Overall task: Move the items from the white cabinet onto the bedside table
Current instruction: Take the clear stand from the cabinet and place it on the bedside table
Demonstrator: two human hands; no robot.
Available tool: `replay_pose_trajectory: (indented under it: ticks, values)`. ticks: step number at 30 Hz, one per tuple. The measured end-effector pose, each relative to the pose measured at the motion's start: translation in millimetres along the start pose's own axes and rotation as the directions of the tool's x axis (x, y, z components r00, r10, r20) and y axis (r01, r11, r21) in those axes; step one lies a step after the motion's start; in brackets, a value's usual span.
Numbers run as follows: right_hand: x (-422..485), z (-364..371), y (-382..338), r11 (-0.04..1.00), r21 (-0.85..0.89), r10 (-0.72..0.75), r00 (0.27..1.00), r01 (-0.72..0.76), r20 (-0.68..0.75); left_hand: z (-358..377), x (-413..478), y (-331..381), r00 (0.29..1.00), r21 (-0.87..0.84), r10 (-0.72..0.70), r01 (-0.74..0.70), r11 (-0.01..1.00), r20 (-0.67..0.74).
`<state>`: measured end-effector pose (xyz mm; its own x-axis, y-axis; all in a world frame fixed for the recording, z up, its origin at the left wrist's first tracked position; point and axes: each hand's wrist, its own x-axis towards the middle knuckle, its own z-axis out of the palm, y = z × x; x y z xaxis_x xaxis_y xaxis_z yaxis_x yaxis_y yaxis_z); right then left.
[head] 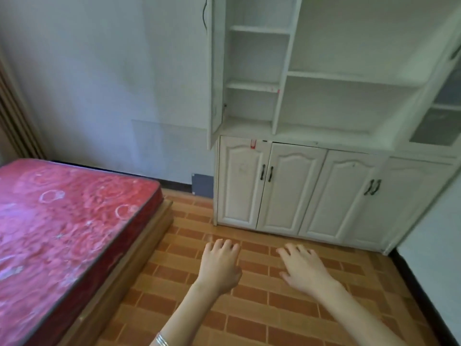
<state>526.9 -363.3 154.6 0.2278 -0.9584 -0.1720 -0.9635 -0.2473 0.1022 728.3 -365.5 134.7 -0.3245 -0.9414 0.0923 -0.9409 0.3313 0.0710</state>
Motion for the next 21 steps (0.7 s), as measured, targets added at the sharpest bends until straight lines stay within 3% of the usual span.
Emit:
replay_pose_trajectory:
  ticks: [9,21]
  values:
    - [58,-45,71,0.999,0.026,-0.016,0.991,0.019,-0.131,-24,88,20,0.997,0.057,0.015,-0.011,0.998,-0.074]
    - [211,-103,101,0.998,0.059,0.017,0.964,-0.001,-0.265,-54,245,-57,0.991,0.073,0.054,-0.045,0.996,-0.121]
